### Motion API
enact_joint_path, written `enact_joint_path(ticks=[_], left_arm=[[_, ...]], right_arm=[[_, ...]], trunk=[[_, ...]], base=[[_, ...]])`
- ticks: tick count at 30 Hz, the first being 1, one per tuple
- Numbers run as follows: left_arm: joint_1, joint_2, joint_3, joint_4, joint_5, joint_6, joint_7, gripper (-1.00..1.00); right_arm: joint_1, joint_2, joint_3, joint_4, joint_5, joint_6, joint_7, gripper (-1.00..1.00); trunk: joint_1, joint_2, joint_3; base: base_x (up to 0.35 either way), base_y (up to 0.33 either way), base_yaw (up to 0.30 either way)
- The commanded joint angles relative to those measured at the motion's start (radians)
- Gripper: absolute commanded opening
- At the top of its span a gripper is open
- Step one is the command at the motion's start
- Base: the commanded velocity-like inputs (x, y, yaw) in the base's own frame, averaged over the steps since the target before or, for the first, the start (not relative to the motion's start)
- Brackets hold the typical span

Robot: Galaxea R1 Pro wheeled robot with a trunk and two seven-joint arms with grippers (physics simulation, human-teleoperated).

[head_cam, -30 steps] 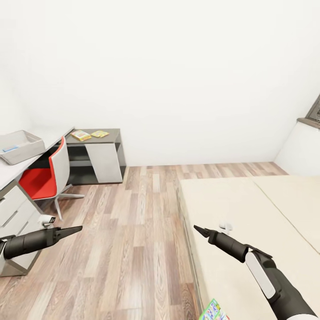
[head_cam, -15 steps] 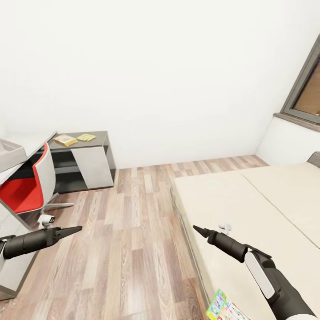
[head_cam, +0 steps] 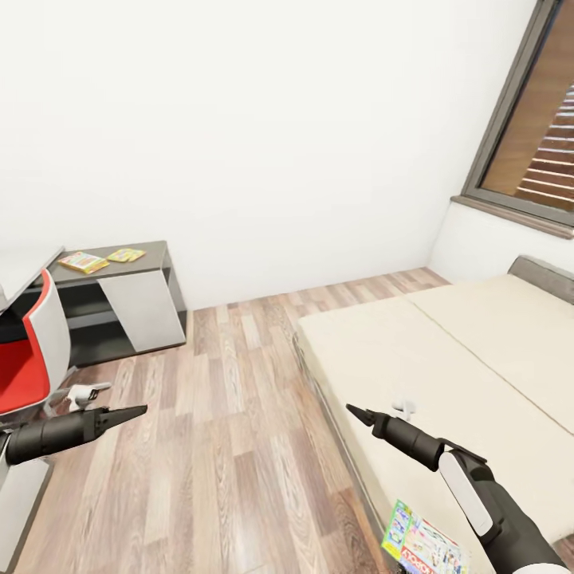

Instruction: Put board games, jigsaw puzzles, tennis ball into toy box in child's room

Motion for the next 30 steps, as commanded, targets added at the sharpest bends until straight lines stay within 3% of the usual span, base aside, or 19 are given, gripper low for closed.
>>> enact_joint_path(ticks=[1,11,30], left_arm=[[0.0,0.0,0.0,0.0,0.0,0.011,-0.004,1.0],[0.0,0.0,0.0,0.0,0.0,0.011,-0.004,1.0],[0.0,0.0,0.0,0.0,0.0,0.011,-0.004,1.0]], right_arm=[[-0.001,-0.001,0.001,-0.001,-0.01,0.009,-0.002,1.0],[-0.001,-0.001,0.001,-0.001,-0.01,0.009,-0.002,1.0],[-0.001,-0.001,0.001,0.002,-0.01,0.009,-0.002,1.0]], trunk=[[0.0,-0.001,-0.002],[0.0,-0.001,-0.002],[0.0,-0.001,-0.002]], base=[[0.0,0.27,-0.26],[0.0,0.169,-0.266],[0.0,0.009,-0.277]])
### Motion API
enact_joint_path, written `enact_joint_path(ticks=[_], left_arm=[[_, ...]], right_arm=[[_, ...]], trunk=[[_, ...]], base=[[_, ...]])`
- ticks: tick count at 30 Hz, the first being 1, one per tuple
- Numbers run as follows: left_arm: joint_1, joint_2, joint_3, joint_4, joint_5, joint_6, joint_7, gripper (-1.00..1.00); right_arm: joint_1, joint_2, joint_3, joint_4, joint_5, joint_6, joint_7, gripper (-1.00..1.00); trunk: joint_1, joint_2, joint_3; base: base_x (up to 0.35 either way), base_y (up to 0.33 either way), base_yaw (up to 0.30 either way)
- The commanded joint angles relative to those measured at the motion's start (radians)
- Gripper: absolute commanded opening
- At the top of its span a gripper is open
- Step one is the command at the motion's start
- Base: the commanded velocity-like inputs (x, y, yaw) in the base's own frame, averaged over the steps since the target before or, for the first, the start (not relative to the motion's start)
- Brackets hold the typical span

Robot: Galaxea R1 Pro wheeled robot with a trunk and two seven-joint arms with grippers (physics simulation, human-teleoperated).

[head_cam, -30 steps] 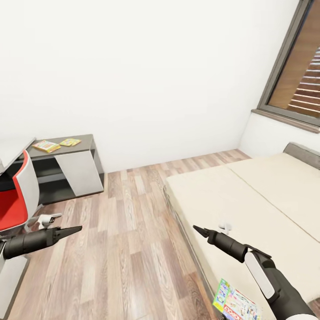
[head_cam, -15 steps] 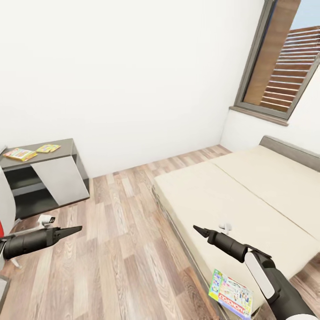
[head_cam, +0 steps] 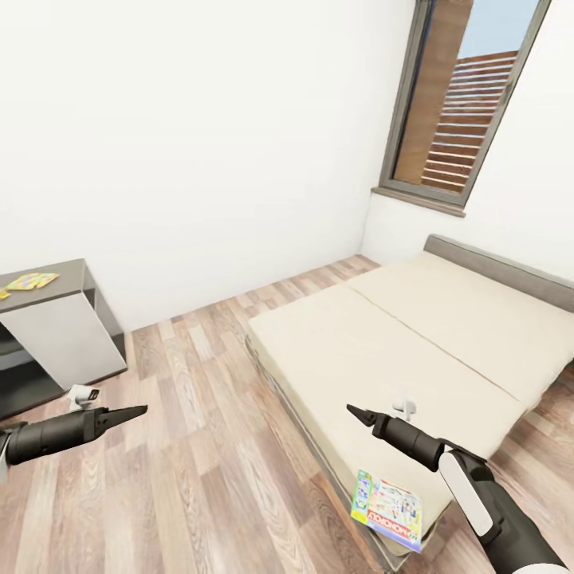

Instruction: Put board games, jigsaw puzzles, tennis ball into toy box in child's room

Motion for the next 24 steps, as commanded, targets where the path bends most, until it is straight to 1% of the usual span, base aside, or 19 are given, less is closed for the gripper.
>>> enact_joint_path(ticks=[1,8,11,15,24], left_arm=[[0.0,0.0,0.0,0.0,0.0,0.011,-0.004,1.0],[0.0,0.0,0.0,0.0,0.0,0.011,-0.004,1.0],[0.0,0.0,0.0,0.0,0.0,0.011,-0.004,1.0],[0.0,0.001,0.0,0.0,0.0,0.011,-0.004,1.0],[0.0,0.001,0.0,0.0,0.0,0.011,-0.004,1.0]], right_arm=[[-0.001,0.0,0.002,0.0,-0.01,0.008,-0.002,1.0],[-0.001,-0.001,0.001,0.0,-0.01,0.008,-0.002,1.0],[-0.001,-0.001,0.001,0.0,-0.01,0.008,-0.002,1.0],[-0.001,0.0,0.001,0.0,-0.01,0.008,-0.002,1.0],[-0.003,0.0,0.002,0.0,-0.01,0.008,-0.002,1.0]], trunk=[[0.0,-0.001,-0.002],[0.0,-0.001,-0.002],[0.0,-0.001,-0.001],[0.0,-0.001,0.0],[0.0,-0.001,0.004]], base=[[0.0,0.0,-0.278],[0.0,0.003,-0.278],[0.0,0.093,-0.278],[0.0,0.189,-0.278],[0.0,0.257,-0.278]])
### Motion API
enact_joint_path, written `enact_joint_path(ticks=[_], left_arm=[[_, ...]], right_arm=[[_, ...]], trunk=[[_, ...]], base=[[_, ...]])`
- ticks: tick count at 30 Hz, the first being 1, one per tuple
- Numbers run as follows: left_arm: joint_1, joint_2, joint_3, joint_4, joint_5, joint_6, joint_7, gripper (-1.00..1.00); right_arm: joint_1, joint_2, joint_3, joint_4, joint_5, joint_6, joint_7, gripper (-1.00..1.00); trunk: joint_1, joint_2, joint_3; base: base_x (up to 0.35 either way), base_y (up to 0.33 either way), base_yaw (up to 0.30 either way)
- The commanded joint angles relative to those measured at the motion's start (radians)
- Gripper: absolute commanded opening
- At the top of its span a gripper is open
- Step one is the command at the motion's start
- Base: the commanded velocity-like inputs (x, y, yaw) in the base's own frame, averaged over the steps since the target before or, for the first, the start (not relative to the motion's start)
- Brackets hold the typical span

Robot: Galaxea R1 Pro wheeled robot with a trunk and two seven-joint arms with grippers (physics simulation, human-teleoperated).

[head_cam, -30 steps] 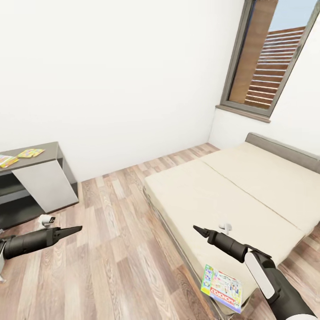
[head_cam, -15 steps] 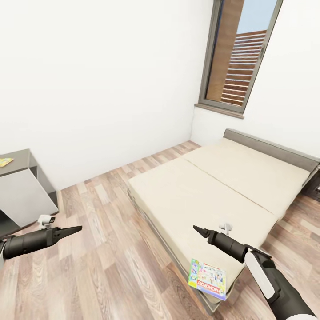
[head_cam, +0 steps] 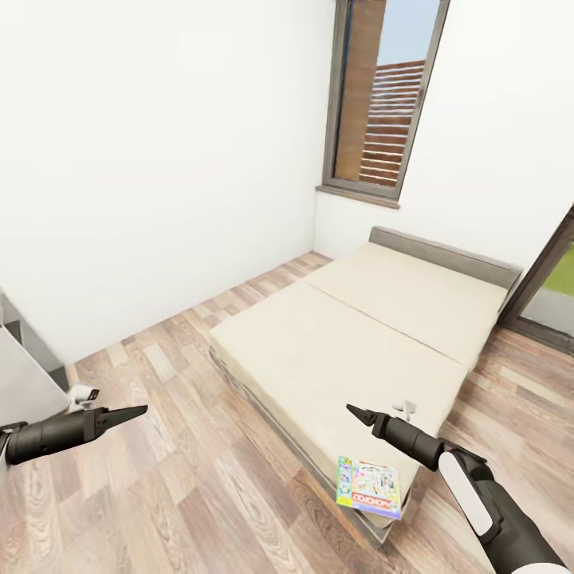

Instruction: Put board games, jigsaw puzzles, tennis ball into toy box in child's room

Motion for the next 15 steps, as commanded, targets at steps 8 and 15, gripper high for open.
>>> enact_joint_path(ticks=[8,15], left_arm=[[0.0,0.001,0.0,0.0,0.0,0.011,-0.004,1.0],[0.0,0.001,0.0,0.0,0.0,0.011,-0.004,1.0]], right_arm=[[-0.002,0.0,0.001,-0.001,-0.01,0.008,-0.002,1.0],[-0.002,0.0,0.001,0.0,-0.01,0.008,-0.002,1.0]], trunk=[[0.0,-0.001,0.002],[0.0,-0.001,0.004]], base=[[0.0,0.262,-0.278],[0.0,0.143,-0.278]])
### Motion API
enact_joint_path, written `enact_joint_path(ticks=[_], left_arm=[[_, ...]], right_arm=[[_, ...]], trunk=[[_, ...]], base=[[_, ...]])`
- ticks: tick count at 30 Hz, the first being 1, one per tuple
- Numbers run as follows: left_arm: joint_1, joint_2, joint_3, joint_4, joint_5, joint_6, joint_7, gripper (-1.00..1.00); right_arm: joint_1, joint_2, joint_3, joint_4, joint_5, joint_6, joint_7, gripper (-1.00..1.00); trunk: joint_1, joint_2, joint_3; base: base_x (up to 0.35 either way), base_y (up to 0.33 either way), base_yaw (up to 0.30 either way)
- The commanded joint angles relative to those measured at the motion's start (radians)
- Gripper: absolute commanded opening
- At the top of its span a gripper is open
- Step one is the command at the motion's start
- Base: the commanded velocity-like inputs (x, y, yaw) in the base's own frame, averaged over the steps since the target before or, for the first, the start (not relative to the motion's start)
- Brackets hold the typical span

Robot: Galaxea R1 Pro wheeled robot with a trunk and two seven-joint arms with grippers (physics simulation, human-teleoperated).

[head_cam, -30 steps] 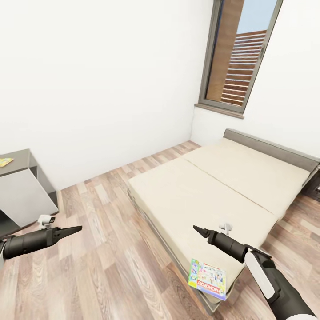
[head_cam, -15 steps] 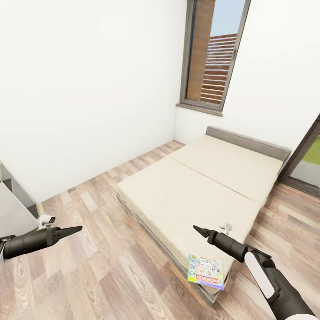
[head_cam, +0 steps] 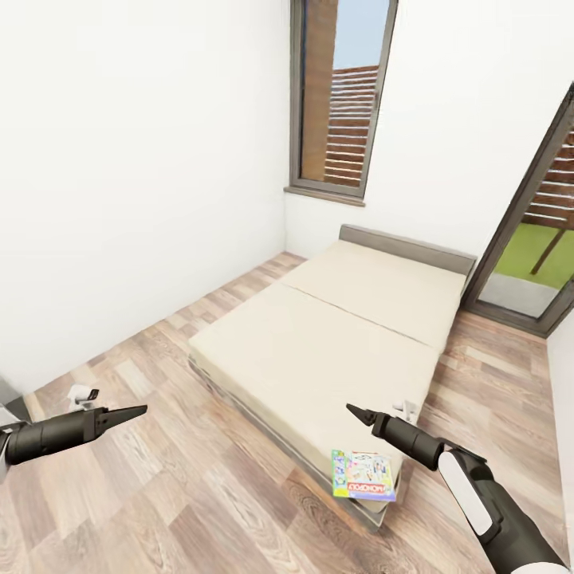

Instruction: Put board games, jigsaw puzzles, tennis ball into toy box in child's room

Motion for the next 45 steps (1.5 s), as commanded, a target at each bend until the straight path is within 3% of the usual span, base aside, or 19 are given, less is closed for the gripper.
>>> enact_joint_path(ticks=[1,22,45], left_arm=[[0.0,0.0,0.0,0.0,0.0,0.011,-0.004,1.0],[0.0,0.001,0.001,0.0,0.0,0.011,-0.004,1.0],[0.0,0.001,0.0,0.0,0.0,0.011,-0.004,1.0]], right_arm=[[-0.001,-0.001,0.001,0.001,-0.01,0.008,-0.002,1.0],[-0.001,-0.001,0.001,0.002,-0.01,0.009,-0.003,1.0],[-0.001,-0.001,0.001,0.004,-0.01,0.009,-0.003,1.0]], trunk=[[0.0,-0.001,-0.001],[0.0,-0.001,0.007],[0.0,-0.001,0.016]], base=[[0.0,0.038,-0.278],[0.0,0.011,-0.278],[0.0,0.127,-0.278]])
